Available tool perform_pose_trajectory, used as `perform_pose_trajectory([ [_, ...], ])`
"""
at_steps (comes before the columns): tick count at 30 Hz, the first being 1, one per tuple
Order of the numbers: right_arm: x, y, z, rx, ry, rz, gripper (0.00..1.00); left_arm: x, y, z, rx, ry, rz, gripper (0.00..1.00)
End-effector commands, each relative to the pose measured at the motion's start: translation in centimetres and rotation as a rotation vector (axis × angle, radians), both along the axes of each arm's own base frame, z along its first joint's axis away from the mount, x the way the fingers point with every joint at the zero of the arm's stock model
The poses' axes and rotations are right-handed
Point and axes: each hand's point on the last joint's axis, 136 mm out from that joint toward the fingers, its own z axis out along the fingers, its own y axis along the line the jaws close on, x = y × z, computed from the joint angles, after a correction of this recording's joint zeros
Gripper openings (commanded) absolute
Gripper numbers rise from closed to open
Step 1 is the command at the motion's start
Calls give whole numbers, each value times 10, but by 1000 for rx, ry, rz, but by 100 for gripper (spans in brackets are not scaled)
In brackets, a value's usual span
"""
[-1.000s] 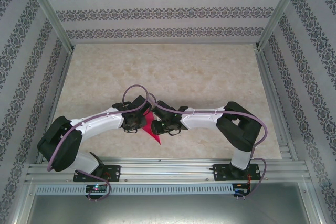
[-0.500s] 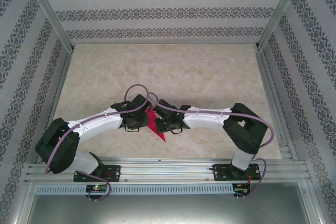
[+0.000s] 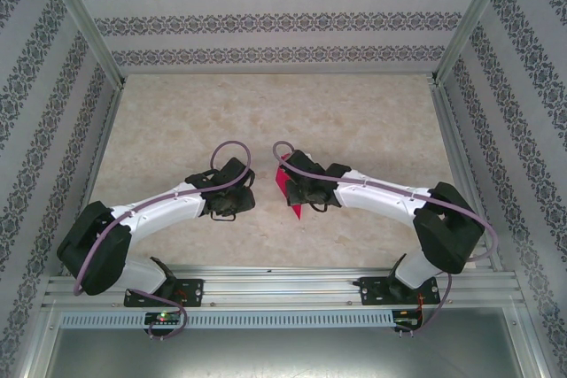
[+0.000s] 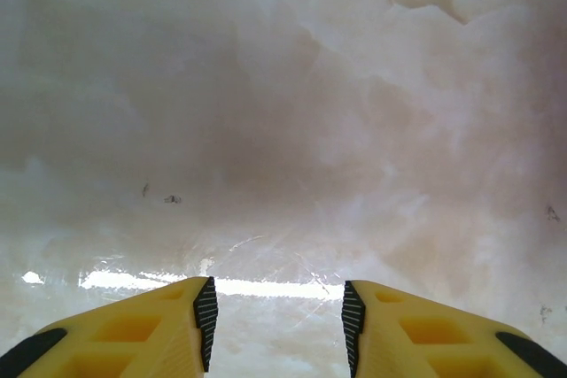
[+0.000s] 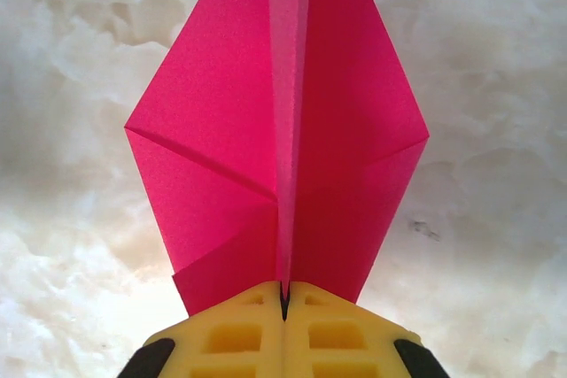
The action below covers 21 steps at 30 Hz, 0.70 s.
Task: Fold a paper plane with a square sheet of paper (pick it up from the middle)
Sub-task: Move a paper plane to the center of the table.
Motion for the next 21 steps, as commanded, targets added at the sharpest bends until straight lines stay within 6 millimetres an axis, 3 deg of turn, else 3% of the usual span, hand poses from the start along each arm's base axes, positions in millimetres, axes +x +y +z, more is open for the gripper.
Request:
perform_pose_trajectory([
  [1, 1, -10, -6, -69, 9, 12, 1, 2, 6, 1, 6, -16, 6, 45],
  [14, 8, 7, -30, -103, 90, 54, 4, 1, 12, -5, 16, 6, 19, 45],
  [17, 9, 9, -35, -112, 101, 55, 8, 1, 12, -5, 18, 8, 17, 45],
  [21, 12, 10, -41, -131, 115, 46, 21, 2, 12, -5, 15, 9, 18, 45],
])
